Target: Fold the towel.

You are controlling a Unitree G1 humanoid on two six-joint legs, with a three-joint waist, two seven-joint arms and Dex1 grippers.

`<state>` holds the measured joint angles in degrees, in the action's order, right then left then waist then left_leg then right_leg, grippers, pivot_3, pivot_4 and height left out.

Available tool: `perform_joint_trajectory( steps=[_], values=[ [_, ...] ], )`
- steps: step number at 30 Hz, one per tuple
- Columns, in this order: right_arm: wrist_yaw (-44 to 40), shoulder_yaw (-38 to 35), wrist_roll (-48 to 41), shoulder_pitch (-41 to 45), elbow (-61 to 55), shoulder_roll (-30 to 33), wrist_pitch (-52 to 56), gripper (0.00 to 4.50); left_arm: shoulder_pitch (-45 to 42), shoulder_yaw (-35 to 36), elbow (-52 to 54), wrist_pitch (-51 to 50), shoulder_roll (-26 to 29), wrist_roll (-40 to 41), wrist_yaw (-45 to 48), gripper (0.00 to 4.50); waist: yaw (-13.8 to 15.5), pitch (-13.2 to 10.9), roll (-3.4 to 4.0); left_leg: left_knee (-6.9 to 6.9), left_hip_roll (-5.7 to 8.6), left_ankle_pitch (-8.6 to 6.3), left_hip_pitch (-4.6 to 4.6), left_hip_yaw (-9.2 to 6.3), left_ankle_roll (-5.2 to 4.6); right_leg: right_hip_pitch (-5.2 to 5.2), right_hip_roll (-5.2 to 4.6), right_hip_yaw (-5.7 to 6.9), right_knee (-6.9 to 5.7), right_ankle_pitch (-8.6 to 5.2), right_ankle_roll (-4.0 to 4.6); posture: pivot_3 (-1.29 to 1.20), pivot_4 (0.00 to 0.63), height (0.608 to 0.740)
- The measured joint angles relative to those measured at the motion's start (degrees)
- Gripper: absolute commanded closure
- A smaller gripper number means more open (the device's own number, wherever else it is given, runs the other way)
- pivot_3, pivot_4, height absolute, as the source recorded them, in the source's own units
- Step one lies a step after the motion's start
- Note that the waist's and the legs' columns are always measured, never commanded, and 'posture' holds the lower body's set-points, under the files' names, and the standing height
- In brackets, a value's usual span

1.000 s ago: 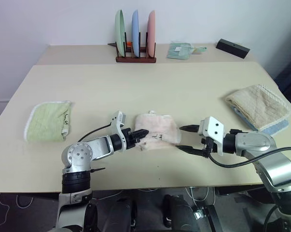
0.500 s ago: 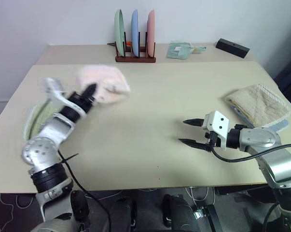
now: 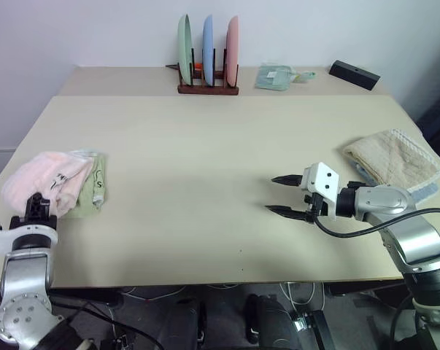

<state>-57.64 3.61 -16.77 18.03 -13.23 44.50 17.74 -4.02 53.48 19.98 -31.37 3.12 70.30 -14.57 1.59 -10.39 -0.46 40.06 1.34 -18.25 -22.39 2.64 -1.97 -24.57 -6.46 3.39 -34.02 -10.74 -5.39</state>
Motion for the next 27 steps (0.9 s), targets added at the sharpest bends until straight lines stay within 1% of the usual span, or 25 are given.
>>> perform_joint_trajectory(
  steps=[1, 4, 8, 9, 10, 15, 20, 24, 26, 27],
  values=[
    [0.0, 0.0, 0.2, 0.2, 0.2, -0.1, -0.2, 1.21, 0.9, -1.0, 0.0, 0.7, -0.1, 0.1, 0.0, 4.12, 0.2, 0.0, 0.0, 0.0, 0.0, -0.08, 0.0, 0.0, -0.15, -0.01, 0.0, 0.0, 0.0, 0.0, 0.0, 0.0, 0.15, 0.737],
    [-0.1, 0.0, 0.3, 0.5, 0.6, -0.3, -1.0, 1.21, 1.7, -3.1, 0.0, 1.7, 0.1, 1.6, 0.5, 2.93, 0.7, 0.0, 0.0, 0.0, 0.0, -0.09, 0.0, 0.0, -0.18, -0.02, 0.02, 0.02, 0.0, -0.01, 0.01, 0.0, 0.15, 0.737],
    [-0.2, 0.0, 0.4, 0.4, 1.2, -0.4, -1.9, 1.21, 1.7, -4.6, 0.0, 3.1, 2.6, 5.3, 1.4, 0.76, 0.6, 0.0, 0.0, 0.0, -0.01, -0.1, 0.0, 0.01, -0.2, -0.03, 0.03, 0.04, 0.0, -0.01, 0.01, 0.0, 0.15, 0.737],
    [-0.2, 0.0, 0.4, 0.4, 1.2, -0.4, -1.9, 1.21, 1.7, -4.9, 0.0, 3.3, 3.4, 5.7, 1.6, 0.3, 0.6, 0.0, -0.01, -0.01, -0.01, -0.1, 0.0, 0.01, -0.2, -0.03, 0.04, 0.04, 0.0, -0.01, 0.02, 0.0, 0.15, 0.737],
    [-0.2, 0.0, 0.5, 0.4, 1.2, -0.5, -1.9, 1.21, 1.8, -5.2, -0.1, 3.4, 4.2, 6.5, 1.7, 0.03, 0.6, 0.0, -0.01, -0.01, -0.01, -0.1, 0.0, 0.01, -0.2, -0.03, 0.04, 0.04, 0.0, -0.01, 0.02, 0.0, 0.15, 0.737],
    [0.0, 0.0, 0.9, 0.4, 1.3, -0.7, -2.0, 1.21, 5.9, -7.1, -0.2, 2.0, 7.4, 11.1, 2.4, 0.03, 0.5, 0.0, 0.0, -0.01, -0.01, -0.09, 0.0, 0.02, -0.19, -0.03, 0.04, 0.04, 0.0, -0.01, 0.01, 0.0, 0.15, 0.737],
    [-0.2, -0.1, 1.1, 0.7, 2.9, -0.5, -3.5, 1.21, 19.2, -9.5, 0.4, -4.5, 10.5, 18.7, 8.3, 0.03, 0.3, 0.0, 0.0, -0.03, -0.02, -0.14, 0.0, 0.03, -0.24, -0.08, 0.02, 0.02, 0.01, -0.03, 0.03, 0.0, 0.15, 0.737],
    [-0.6, -0.6, 1.8, 1.0, 4.9, -0.2, -4.5, 1.21, 26.8, -10.1, 1.1, -7.5, 14.2, 19.8, 13.6, 0.03, 0.6, 0.0, 0.0, -0.03, -0.04, -0.18, -0.01, 0.01, -0.29, -0.1, 0.01, 0.06, 0.01, -0.09, 0.12, 0.0, 0.15, 0.737],
    [-0.7, -0.8, 1.9, 1.0, 5.3, -0.2, -4.9, 1.21, 29.4, -11.5, 3.0, -8.6, 16.8, 18.6, 16.9, 0.03, 0.7, 0.0, 0.01, -0.03, -0.04, -0.19, -0.01, 0.01, -0.29, -0.1, -0.01, 0.07, 0.03, -0.1, 0.12, 0.0, 0.15, 0.737],
    [-0.7, -0.9, 1.9, 1.1, 5.9, -0.2, -5.4, 1.21, 30.0, -12.7, 4.5, -8.6, 18.0, 16.3, 18.7, 0.03, 0.7, 0.0, 0.01, -0.03, -0.03, -0.23, -0.02, 0.01, -0.26, -0.12, -0.01, 0.07, 0.04, -0.1, 0.13, 0.0, 0.15, 0.737]
  ],
)
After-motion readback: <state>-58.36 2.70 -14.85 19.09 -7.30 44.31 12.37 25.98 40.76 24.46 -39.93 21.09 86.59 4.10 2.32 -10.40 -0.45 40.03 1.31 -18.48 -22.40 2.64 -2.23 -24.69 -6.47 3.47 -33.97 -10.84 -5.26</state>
